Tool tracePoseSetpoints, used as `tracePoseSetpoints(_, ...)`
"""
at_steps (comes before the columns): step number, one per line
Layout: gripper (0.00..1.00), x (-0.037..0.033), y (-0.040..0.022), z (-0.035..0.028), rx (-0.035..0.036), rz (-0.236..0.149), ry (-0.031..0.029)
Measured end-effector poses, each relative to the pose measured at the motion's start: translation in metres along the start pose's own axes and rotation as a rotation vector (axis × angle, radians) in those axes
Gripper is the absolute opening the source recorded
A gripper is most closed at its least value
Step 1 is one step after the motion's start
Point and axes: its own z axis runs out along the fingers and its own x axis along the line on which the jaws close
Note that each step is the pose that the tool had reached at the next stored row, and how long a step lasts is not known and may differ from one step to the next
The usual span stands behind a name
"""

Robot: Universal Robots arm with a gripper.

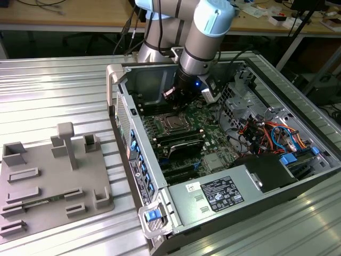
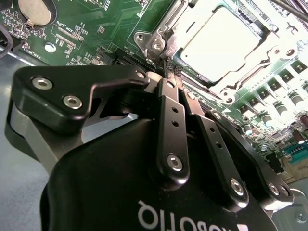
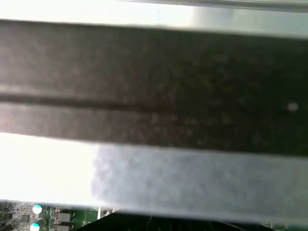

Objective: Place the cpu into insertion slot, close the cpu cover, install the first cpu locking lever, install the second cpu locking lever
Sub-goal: 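Install the first cpu locking lever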

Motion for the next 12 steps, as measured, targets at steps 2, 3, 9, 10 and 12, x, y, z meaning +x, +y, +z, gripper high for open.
tracePoseSetpoints(2,0.11,0.0,0.0002,-0.0021,-0.0003,0.0,-0.0003)
tracePoseSetpoints(3,0.11,-0.0001,0.0003,-0.0033,-0.0002,0.0,-0.0004)
tracePoseSetpoints(9,0.11,0.0,0.0011,-0.0126,0.0055,0.0,0.0008)
tracePoseSetpoints(10,0.11,0.0,0.0013,-0.0138,0.0068,0.0,0.0009)
tracePoseSetpoints(12,0.11,0.0,0.0014,-0.0147,0.0085,0.0,0.0008)
